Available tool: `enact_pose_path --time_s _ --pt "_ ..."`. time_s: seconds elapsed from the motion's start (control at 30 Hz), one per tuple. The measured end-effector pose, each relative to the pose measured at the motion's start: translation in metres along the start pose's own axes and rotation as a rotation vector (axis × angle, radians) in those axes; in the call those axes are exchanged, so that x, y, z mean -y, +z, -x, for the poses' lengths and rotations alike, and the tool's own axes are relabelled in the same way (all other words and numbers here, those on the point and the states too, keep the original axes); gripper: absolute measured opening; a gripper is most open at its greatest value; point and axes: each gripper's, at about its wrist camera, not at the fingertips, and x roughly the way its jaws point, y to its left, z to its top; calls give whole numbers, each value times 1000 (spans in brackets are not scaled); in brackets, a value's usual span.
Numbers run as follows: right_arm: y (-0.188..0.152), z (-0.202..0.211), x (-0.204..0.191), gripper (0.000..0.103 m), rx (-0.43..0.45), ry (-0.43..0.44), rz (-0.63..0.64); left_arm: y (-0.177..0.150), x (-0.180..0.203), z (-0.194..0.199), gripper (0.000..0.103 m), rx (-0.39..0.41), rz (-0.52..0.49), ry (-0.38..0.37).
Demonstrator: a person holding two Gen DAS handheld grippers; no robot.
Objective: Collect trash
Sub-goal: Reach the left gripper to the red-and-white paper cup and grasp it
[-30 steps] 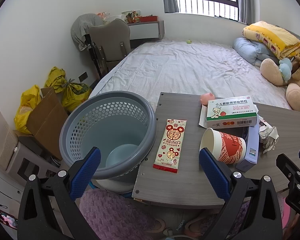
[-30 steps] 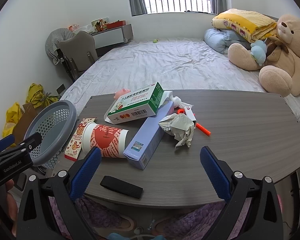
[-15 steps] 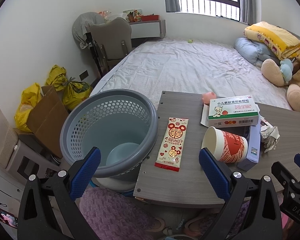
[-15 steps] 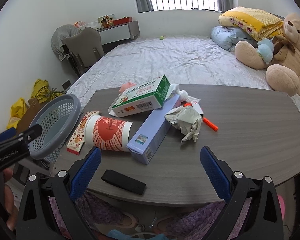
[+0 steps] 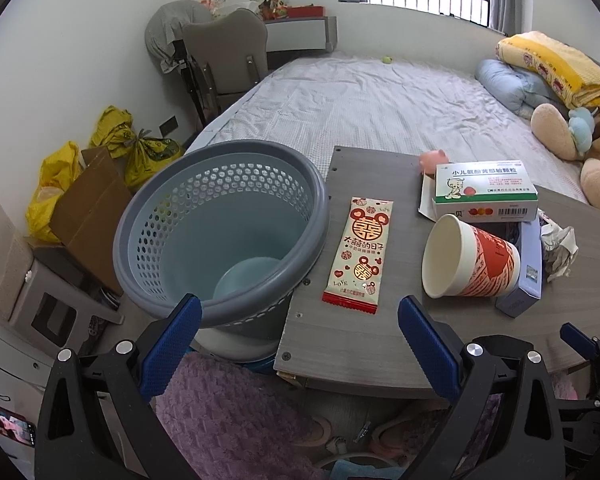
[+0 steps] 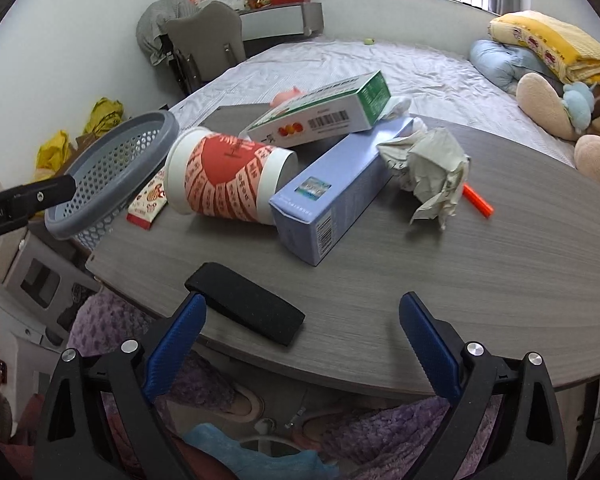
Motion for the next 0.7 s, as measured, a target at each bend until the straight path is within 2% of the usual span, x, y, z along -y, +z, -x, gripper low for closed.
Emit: enact_pose_path --time_s 0.07,0.2,0.3,0.4,0.47,0.57,0.7 --pt "0 -5 -2 71 -16 -2 17 0 2 0 97 4 -6 -2" --pt "0 -12 -7 70 -27 7 46 0 5 0 97 7 -16 -6" --pt "0 -17 -13 62 -31 12 72 -1 6 -1 97 2 -17 -10" --pt "1 -21 -19 48 -40 22 91 0 7 -1 97 -1 -18 -12" --pt "3 -23 -23 31 -37 29 101 0 7 0 97 0 -18 -15" --pt "4 -22 -25 16 -40 50 103 -1 7 0 97 1 -19 -16" --pt "5 -16 -21 15 -21 91 82 -1 9 0 97 -1 -22 -24"
